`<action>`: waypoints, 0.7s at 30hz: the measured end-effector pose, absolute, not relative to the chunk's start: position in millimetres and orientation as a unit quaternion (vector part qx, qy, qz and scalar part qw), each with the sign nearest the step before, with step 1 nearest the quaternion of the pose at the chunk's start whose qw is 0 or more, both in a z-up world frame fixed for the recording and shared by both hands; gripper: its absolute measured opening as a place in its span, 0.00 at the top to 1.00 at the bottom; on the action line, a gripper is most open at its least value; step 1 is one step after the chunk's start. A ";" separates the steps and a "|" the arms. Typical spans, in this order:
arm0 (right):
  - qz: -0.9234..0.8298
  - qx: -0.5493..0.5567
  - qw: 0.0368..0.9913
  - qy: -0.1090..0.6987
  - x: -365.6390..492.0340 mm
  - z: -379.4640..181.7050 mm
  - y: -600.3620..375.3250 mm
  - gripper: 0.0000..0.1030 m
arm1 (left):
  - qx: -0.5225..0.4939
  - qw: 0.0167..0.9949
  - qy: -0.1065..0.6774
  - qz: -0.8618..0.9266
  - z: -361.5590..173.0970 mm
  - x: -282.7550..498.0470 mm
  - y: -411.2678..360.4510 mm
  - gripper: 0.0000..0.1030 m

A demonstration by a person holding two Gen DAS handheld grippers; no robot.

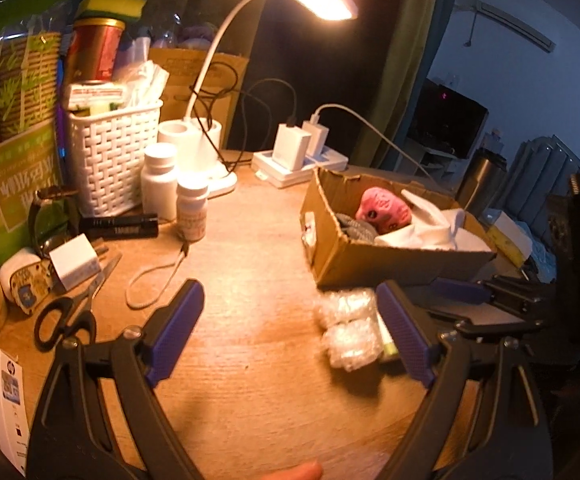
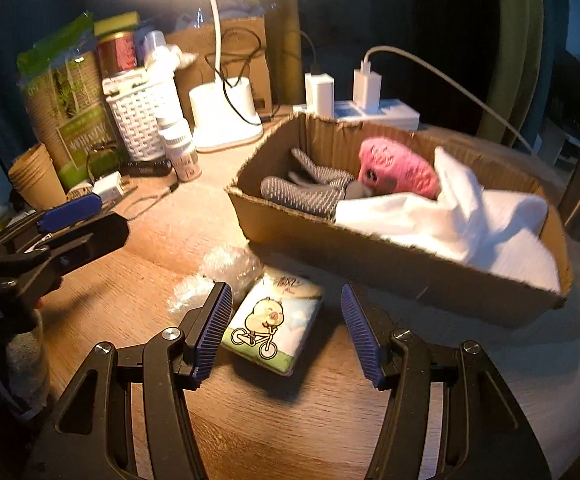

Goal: Organize soft objects
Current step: 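Move the right gripper to the cartoon tissue pack while the left approaches the bubble-wrap bundle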

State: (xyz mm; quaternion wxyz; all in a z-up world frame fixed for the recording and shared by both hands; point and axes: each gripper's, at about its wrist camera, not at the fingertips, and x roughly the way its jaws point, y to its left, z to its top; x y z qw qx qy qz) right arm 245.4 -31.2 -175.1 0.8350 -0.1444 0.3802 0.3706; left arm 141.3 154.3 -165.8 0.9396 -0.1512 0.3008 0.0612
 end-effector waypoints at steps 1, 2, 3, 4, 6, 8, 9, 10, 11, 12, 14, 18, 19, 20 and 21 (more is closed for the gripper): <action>0.369 -0.144 0.834 0.384 246.3 -178.2 -30.0 0.41 | -0.151 0.939 0.302 0.061 -166.8 141.0 154.2 0.13; 0.368 -0.142 0.832 0.390 247.9 -182.4 -28.6 0.41 | -0.151 0.939 0.304 0.061 -167.9 140.2 154.0 0.13; 0.368 -0.141 0.831 0.394 248.9 -185.3 -27.2 0.41 | -0.151 0.938 0.305 0.061 -169.0 140.2 154.0 0.13; 0.367 -0.140 0.829 0.398 250.0 -188.9 -26.0 0.41 | -0.151 0.937 0.308 0.060 -170.2 140.6 153.9 0.13; 0.369 -0.137 0.824 0.409 251.7 -196.4 -24.1 0.41 | -0.150 0.936 0.313 0.060 -172.9 141.8 153.3 0.13; 0.372 -0.138 0.819 0.415 252.4 -201.9 -22.7 0.41 | -0.149 0.934 0.320 0.060 -176.3 143.8 151.6 0.13; 0.376 -0.136 0.816 0.417 252.8 -204.1 -22.6 0.41 | -0.148 0.933 0.323 0.060 -177.7 145.0 150.3 0.13; 0.378 -0.136 0.815 0.418 253.2 -204.8 -22.2 0.41 | -0.147 0.932 0.327 0.059 -179.1 146.6 148.5 0.13; 0.381 -0.137 0.814 0.417 253.1 -204.9 -22.4 0.41 | -0.146 0.931 0.329 0.059 -179.9 147.5 147.1 0.13; 0.382 -0.139 0.813 0.416 252.9 -204.7 -22.6 0.41 | -0.144 0.931 0.331 0.058 -180.4 148.8 145.4 0.13; 0.383 -0.141 0.814 0.414 253.4 -204.2 -24.4 0.41 | -0.139 0.930 0.336 0.056 -181.7 152.7 140.7 0.13; 0.381 -0.130 0.815 0.416 257.5 -205.0 -33.0 0.41 | -0.128 0.926 0.351 0.054 -186.5 162.2 130.1 0.13; 0.381 -0.129 0.816 0.416 258.3 -204.9 -34.9 0.41 | -0.125 0.924 0.357 0.054 -188.3 165.7 126.5 0.13; 0.381 -0.129 0.815 0.416 258.6 -205.0 -37.4 0.41 | -0.122 0.923 0.361 0.053 -189.2 167.9 124.4 0.13; 0.382 -0.129 0.816 0.415 258.9 -205.2 -39.7 0.41 | -0.120 0.922 0.365 0.052 -190.5 170.6 121.7 0.13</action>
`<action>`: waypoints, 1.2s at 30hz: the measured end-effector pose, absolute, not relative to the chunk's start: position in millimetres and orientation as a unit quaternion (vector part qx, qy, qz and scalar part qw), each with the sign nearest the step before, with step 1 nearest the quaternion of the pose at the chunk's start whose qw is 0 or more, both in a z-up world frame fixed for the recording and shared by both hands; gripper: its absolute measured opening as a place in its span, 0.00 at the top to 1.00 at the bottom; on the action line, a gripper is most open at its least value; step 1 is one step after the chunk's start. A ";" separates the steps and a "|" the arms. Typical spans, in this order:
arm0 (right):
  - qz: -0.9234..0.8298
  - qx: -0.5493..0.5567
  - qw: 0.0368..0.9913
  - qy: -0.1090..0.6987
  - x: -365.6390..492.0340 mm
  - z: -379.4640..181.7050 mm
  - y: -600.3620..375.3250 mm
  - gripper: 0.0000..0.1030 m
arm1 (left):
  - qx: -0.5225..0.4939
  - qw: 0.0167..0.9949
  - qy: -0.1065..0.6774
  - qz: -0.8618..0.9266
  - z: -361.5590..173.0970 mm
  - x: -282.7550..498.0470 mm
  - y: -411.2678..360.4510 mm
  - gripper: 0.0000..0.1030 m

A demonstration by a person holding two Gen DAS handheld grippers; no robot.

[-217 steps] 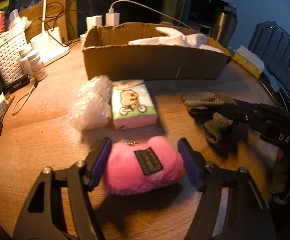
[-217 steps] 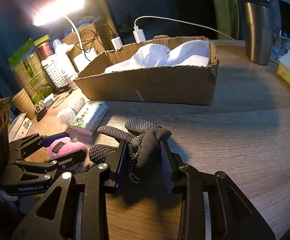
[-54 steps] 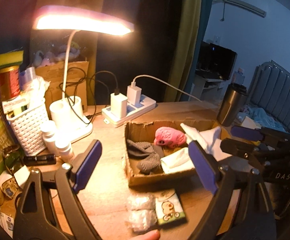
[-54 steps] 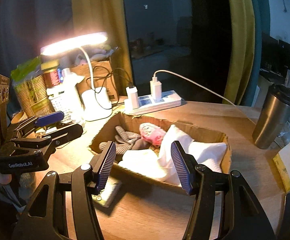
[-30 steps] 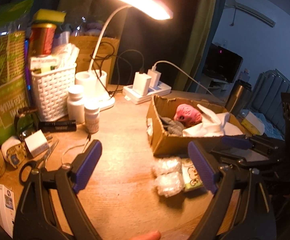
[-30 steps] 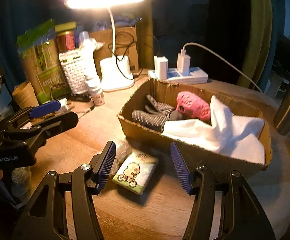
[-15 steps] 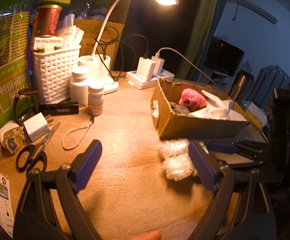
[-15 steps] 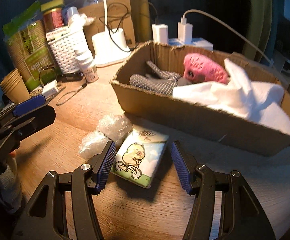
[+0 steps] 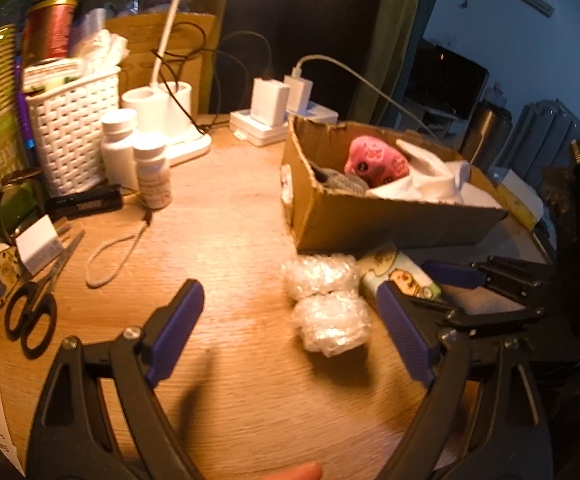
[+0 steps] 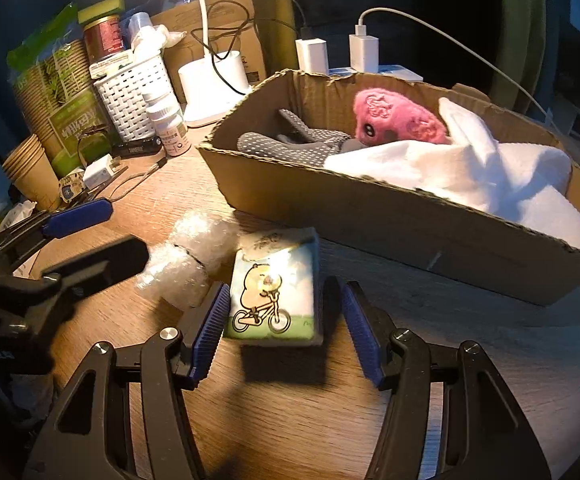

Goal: Organize soft objects
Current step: 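Move the right gripper to the cartoon tissue pack while the left approaches the bubble-wrap bundle, then grasp the tissue pack with the right gripper while the left gripper grasps the bubble wrap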

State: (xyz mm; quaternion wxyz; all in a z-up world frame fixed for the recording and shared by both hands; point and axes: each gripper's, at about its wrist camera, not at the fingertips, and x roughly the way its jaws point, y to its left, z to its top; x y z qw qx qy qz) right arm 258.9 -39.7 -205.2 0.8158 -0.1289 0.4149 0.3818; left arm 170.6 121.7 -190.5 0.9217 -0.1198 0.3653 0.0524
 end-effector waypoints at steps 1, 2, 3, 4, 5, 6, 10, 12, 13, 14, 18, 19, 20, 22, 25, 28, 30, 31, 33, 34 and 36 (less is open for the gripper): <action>0.382 -0.129 0.816 0.414 259.3 -205.1 -42.1 0.41 | -0.117 0.920 0.369 0.052 -191.6 173.6 119.0 0.13; 0.382 -0.128 0.817 0.413 260.0 -205.1 -44.8 0.42 | -0.113 0.919 0.373 0.052 -192.9 176.3 116.9 0.13; 0.381 -0.127 0.817 0.413 261.0 -205.1 -47.6 0.42 | -0.111 0.918 0.378 0.053 -194.4 179.2 114.8 0.13; 0.380 -0.125 0.818 0.414 262.3 -205.1 -50.1 0.42 | -0.109 0.915 0.385 0.053 -196.7 182.5 112.8 0.13; 0.379 -0.123 0.818 0.415 263.8 -205.3 -53.2 0.42 | -0.106 0.912 0.392 0.054 -199.3 185.7 111.4 0.13; 0.379 -0.120 0.818 0.416 265.5 -205.4 -56.4 0.42 | -0.102 0.910 0.398 0.055 -201.5 188.2 109.7 0.13; 0.383 -0.114 0.816 0.418 268.1 -204.0 -64.4 0.41 | -0.088 0.905 0.412 0.059 -208.5 195.8 104.8 0.15; 0.388 -0.117 0.813 0.418 267.9 -202.8 -64.9 0.41 | -0.084 0.904 0.414 0.059 -210.1 197.7 103.2 0.16; 0.391 -0.119 0.812 0.417 267.2 -202.5 -64.5 0.41 | -0.083 0.905 0.415 0.055 -210.2 198.4 102.5 0.22; 0.395 -0.122 0.810 0.415 266.0 -202.0 -62.7 0.41 | -0.082 0.904 0.416 0.052 -210.7 199.0 101.9 0.25; 0.397 -0.137 0.810 0.409 263.8 -203.5 -55.2 0.41 | -0.073 0.901 0.425 0.042 -213.2 200.7 98.8 0.49; 0.397 -0.140 0.810 0.408 263.8 -204.5 -53.6 0.41 | -0.073 0.902 0.423 0.039 -212.7 200.3 98.3 0.53; 0.396 -0.143 0.809 0.409 264.0 -205.7 -51.4 0.41 | -0.072 0.903 0.422 0.036 -212.1 199.7 97.9 0.55; 0.398 -0.146 0.806 0.413 264.0 -208.0 -48.5 0.42 | -0.072 0.904 0.420 0.031 -211.7 198.5 97.4 0.59; 0.398 -0.154 0.802 0.418 263.2 -211.0 -43.8 0.51 | -0.073 0.906 0.415 0.023 -209.3 195.7 97.1 0.60; 0.402 -0.157 0.800 0.418 260.4 -208.7 -43.7 0.51 | -0.070 0.910 0.408 0.020 -205.6 192.1 95.6 0.60; 0.403 -0.158 0.801 0.414 258.1 -205.6 -44.4 0.51 | -0.069 0.912 0.404 0.020 -203.2 189.4 95.2 0.60; 0.403 -0.157 0.801 0.413 257.1 -204.3 -44.2 0.51 | -0.069 0.913 0.402 0.020 -201.8 188.2 95.1 0.60; 0.404 -0.156 0.803 0.408 255.2 -199.7 -46.4 0.51 | -0.069 0.915 0.397 0.022 -199.3 185.2 95.0 0.60; 0.405 -0.155 0.804 0.406 254.5 -197.6 -47.3 0.51 | -0.070 0.916 0.395 0.023 -197.2 183.3 94.9 0.60; 0.406 -0.153 0.806 0.403 252.7 -192.9 -49.7 0.51 | -0.070 0.918 0.390 0.026 -192.9 180.3 94.4 0.60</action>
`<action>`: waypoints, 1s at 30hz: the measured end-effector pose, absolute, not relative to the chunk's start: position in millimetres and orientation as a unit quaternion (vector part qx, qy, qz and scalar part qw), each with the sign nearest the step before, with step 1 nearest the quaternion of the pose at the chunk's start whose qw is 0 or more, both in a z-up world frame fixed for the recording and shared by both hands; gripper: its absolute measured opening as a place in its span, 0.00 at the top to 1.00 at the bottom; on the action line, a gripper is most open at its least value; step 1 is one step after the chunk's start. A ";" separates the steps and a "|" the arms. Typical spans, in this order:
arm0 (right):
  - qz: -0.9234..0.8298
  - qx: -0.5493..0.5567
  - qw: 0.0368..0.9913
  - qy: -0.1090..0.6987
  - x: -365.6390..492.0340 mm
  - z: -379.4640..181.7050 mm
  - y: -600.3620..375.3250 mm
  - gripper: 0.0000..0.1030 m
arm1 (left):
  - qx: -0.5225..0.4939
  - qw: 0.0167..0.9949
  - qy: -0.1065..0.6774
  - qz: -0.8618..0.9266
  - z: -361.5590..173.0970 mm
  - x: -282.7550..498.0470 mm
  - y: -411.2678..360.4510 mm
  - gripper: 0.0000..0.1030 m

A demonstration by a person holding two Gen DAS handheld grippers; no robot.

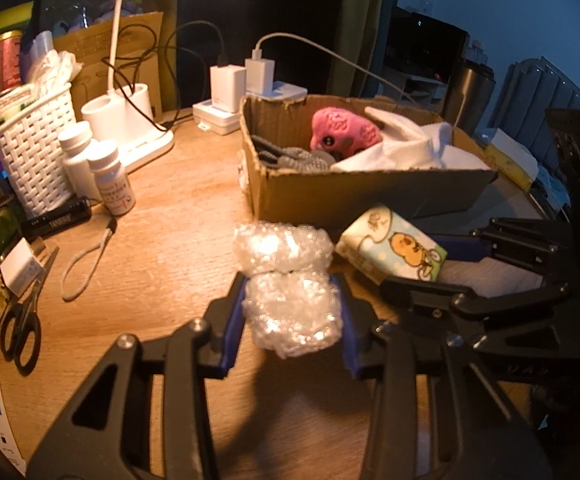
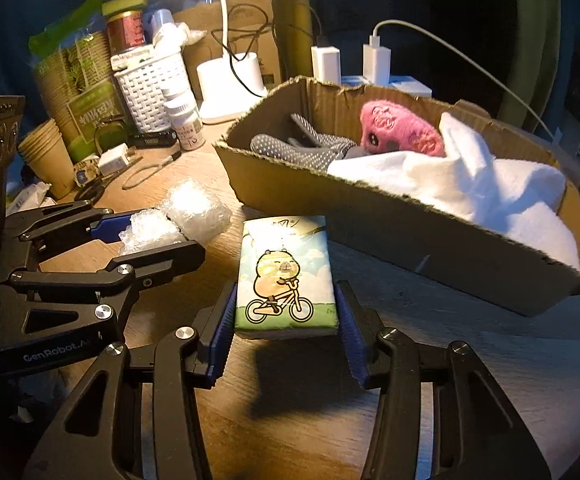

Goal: Organize soft objects
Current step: 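Grasp the tissue pack with the right gripper while the left gripper grasps the bubble wrap, then carry the tissue pack toward the box while the left gripper carries the bubble wrap there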

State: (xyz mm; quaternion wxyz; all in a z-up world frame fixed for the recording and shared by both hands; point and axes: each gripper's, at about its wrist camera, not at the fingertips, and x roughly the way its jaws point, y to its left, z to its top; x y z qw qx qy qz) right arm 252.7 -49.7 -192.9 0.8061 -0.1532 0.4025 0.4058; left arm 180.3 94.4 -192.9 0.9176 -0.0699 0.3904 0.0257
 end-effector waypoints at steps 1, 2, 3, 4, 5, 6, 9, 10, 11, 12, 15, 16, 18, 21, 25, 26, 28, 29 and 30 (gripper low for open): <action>0.406 -0.153 0.807 0.401 251.7 -190.3 -50.9 0.51 | -0.070 0.919 0.388 0.027 -190.4 178.9 94.2 0.60; 0.407 -0.153 0.808 0.397 250.3 -186.8 -52.8 0.51 | -0.070 0.919 0.387 0.027 -188.8 178.2 94.4 0.60; 0.407 -0.152 0.809 0.395 249.1 -184.2 -53.6 0.51 | -0.069 0.920 0.385 0.027 -186.1 177.3 93.9 0.60; 0.407 -0.152 0.810 0.393 248.1 -182.2 -54.3 0.51 | -0.067 0.921 0.383 0.028 -183.5 176.6 93.4 0.60; 0.408 -0.150 0.812 0.390 247.0 -179.0 -56.3 0.51 | -0.067 0.922 0.381 0.028 -181.8 176.0 93.2 0.60; 0.409 -0.149 0.813 0.388 246.0 -176.9 -57.2 0.51 | -0.066 0.922 0.379 0.028 -179.5 175.6 92.5 0.60; 0.410 -0.146 0.816 0.381 243.3 -170.7 -61.1 0.51 | -0.061 0.925 0.373 0.030 -171.7 173.1 89.7 0.60; 0.412 -0.143 0.817 0.378 242.2 -168.1 -63.2 0.51 | -0.060 0.926 0.371 0.030 -169.3 172.6 88.8 0.60; 0.412 -0.142 0.817 0.377 241.6 -166.5 -64.5 0.51 | -0.060 0.927 0.370 0.031 -167.4 172.0 88.3 0.60; 0.414 -0.140 0.818 0.375 241.0 -164.4 -66.1 0.51 | -0.060 0.927 0.368 0.032 -164.8 171.5 87.4 0.60; 0.416 -0.139 0.819 0.370 239.9 -158.0 -71.1 0.51 | -0.060 0.929 0.362 0.034 -157.7 171.1 84.8 0.60; 0.416 -0.139 0.820 0.368 240.2 -155.8 -72.9 0.51 | -0.059 0.930 0.361 0.035 -155.0 171.3 84.0 0.60; 0.416 -0.137 0.823 0.362 241.4 -150.0 -76.6 0.51 | -0.056 0.932 0.357 0.036 -149.7 172.0 82.6 0.60; 0.416 -0.130 0.827 0.354 243.8 -141.2 -82.8 0.51 | -0.049 0.934 0.351 0.039 -141.3 174.5 80.2 0.60; 0.417 -0.119 0.833 0.345 247.3 -133.1 -90.7 0.51 | -0.040 0.937 0.345 0.045 -131.6 179.2 77.1 0.60; 0.417 -0.117 0.833 0.344 248.2 -132.3 -92.4 0.51 | -0.037 0.937 0.343 0.047 -129.0 180.2 75.7 0.60; 0.418 -0.113 0.834 0.343 250.3 -130.7 -95.7 0.51 | -0.034 0.939 0.338 0.048 -123.2 182.3 72.9 0.60; 0.418 -0.111 0.834 0.342 252.1 -129.3 -98.1 0.51 | -0.032 0.940 0.336 0.048 -120.0 184.0 71.4 0.60; 0.418 -0.110 0.834 0.342 253.3 -128.0 -99.2 0.51 | -0.031 0.941 0.334 0.048 -117.8 185.9 70.0 0.60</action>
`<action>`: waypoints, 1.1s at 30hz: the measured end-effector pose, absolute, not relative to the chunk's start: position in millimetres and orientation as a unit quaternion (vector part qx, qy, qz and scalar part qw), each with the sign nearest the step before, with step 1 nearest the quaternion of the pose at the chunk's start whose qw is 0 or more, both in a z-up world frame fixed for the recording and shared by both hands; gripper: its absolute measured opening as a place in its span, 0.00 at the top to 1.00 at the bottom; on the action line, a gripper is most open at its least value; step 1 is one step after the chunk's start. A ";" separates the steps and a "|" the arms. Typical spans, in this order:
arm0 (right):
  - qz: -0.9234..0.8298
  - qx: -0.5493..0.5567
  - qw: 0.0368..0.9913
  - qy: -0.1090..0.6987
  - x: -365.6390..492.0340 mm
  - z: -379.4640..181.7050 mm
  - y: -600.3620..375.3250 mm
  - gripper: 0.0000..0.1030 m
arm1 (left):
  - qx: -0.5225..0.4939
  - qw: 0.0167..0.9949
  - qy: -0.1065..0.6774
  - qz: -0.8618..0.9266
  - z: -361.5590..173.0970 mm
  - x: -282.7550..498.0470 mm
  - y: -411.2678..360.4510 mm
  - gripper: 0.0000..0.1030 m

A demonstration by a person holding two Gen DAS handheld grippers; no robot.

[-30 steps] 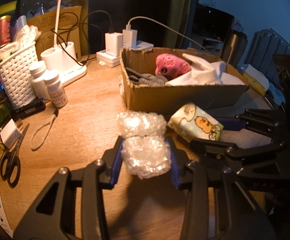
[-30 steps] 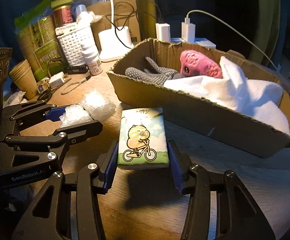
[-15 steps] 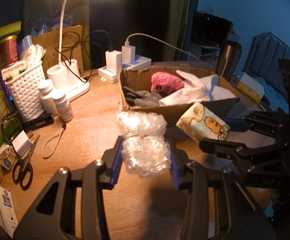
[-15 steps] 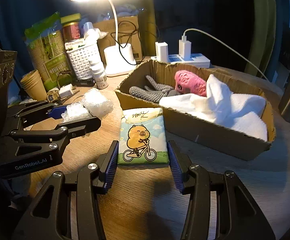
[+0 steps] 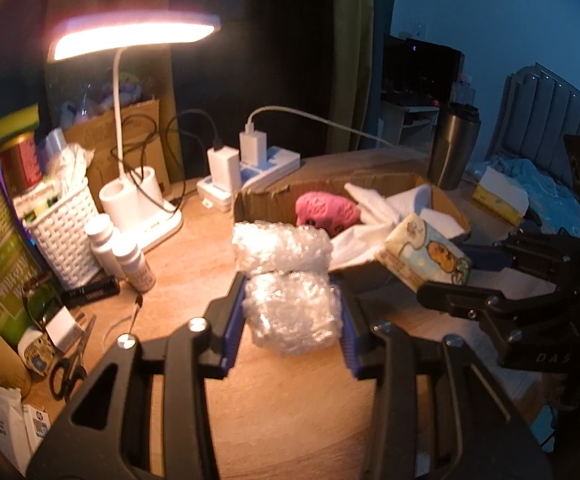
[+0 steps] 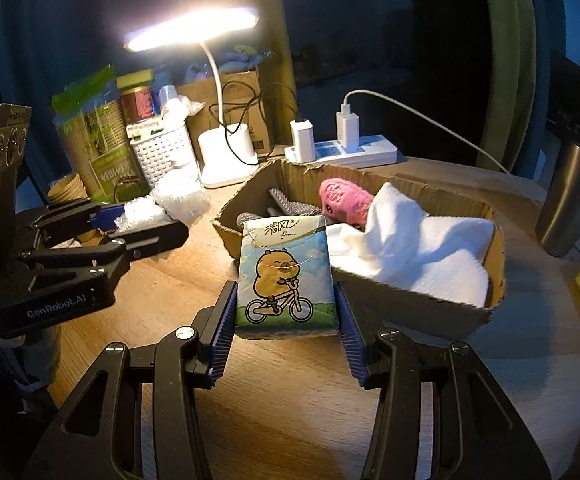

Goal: Organize soft objects
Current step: 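Carry the tissue pack toward the box while the left gripper carries the bubble wrap there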

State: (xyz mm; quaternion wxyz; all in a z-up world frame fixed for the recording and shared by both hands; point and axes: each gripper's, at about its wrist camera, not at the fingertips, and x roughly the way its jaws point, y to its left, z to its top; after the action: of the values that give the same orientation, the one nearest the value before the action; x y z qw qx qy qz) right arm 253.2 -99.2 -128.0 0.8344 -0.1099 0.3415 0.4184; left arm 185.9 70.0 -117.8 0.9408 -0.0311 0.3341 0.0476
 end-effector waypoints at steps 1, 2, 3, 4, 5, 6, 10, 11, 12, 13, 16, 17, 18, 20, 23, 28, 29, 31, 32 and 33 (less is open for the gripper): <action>0.419 -0.108 0.835 0.340 254.7 -126.4 -101.4 0.51 | -0.030 0.941 0.333 0.047 -115.5 188.1 68.4 0.60; 0.419 -0.106 0.836 0.339 256.9 -124.5 -103.8 0.51 | -0.028 0.942 0.332 0.046 -113.8 191.1 67.1 0.60; 0.418 -0.105 0.837 0.337 258.9 -122.4 -105.8 0.51 | -0.027 0.942 0.331 0.047 -112.1 194.3 65.9 0.60; 0.418 -0.103 0.838 0.336 261.0 -120.7 -107.8 0.51 | -0.026 0.942 0.331 0.047 -110.8 197.0 65.3 0.60; 0.418 -0.102 0.839 0.333 263.4 -118.6 -109.8 0.51 | -0.025 0.942 0.330 0.048 -109.4 199.4 64.7 0.60; 0.418 -0.100 0.840 0.331 265.3 -116.8 -111.9 0.51 | -0.024 0.943 0.330 0.048 -108.4 202.3 64.3 0.60; 0.415 -0.088 0.845 0.324 274.0 -111.2 -120.7 0.51 | -0.007 0.944 0.323 0.063 -108.6 216.4 62.5 0.60; 0.414 -0.084 0.847 0.323 276.5 -110.8 -122.8 0.51 | -0.009 0.943 0.326 0.065 -110.7 221.1 63.7 0.60; 0.414 -0.080 0.847 0.324 279.1 -111.3 -124.7 0.51 | -0.014 0.942 0.329 0.065 -112.6 224.9 65.2 0.60; 0.413 -0.078 0.847 0.325 281.0 -112.3 -125.6 0.51 | -0.018 0.941 0.332 0.066 -115.0 230.1 66.9 0.60; 0.410 -0.080 0.845 0.335 287.0 -117.1 -127.0 0.51 | -0.020 0.940 0.334 0.064 -118.6 238.5 68.2 0.60; 0.409 -0.081 0.844 0.338 289.5 -118.6 -127.7 0.51 | -0.020 0.940 0.335 0.064 -120.1 241.9 69.1 0.60; 0.408 -0.081 0.844 0.340 290.8 -119.4 -127.8 0.51 | -0.021 0.939 0.337 0.065 -121.7 244.9 69.9 0.60; 0.405 -0.079 0.844 0.341 294.9 -119.6 -128.4 0.51 | -0.025 0.936 0.344 0.068 -127.5 252.3 72.7 0.59; 0.403 -0.077 0.846 0.341 300.5 -118.5 -127.5 0.51 | -0.033 0.930 0.358 0.072 -139.1 263.2 78.9 0.59; 0.401 -0.080 0.845 0.344 306.0 -119.8 -119.9 0.51 | -0.048 0.918 0.388 0.072 -157.4 280.0 86.8 0.49; 0.400 -0.081 0.845 0.345 307.2 -120.4 -117.7 0.51 | -0.053 0.918 0.387 0.068 -158.1 280.2 88.4 0.49; 0.398 -0.083 0.845 0.347 309.7 -121.0 -112.4 0.51 | -0.056 0.921 0.381 0.061 -156.8 277.9 89.8 0.46; 0.397 -0.084 0.845 0.348 310.5 -121.2 -110.5 0.51 | -0.056 0.922 0.379 0.057 -155.8 276.2 89.9 0.46; 0.396 -0.085 0.845 0.349 311.6 -121.3 -107.7 0.51 | -0.054 0.924 0.376 0.055 -154.5 273.9 90.3 0.40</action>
State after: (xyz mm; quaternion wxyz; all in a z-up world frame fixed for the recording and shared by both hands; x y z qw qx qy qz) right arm 311.6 -107.7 -121.3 0.8452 -0.0854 0.3485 0.3962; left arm 274.0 90.3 -154.5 0.9235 -0.0541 0.3757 0.0548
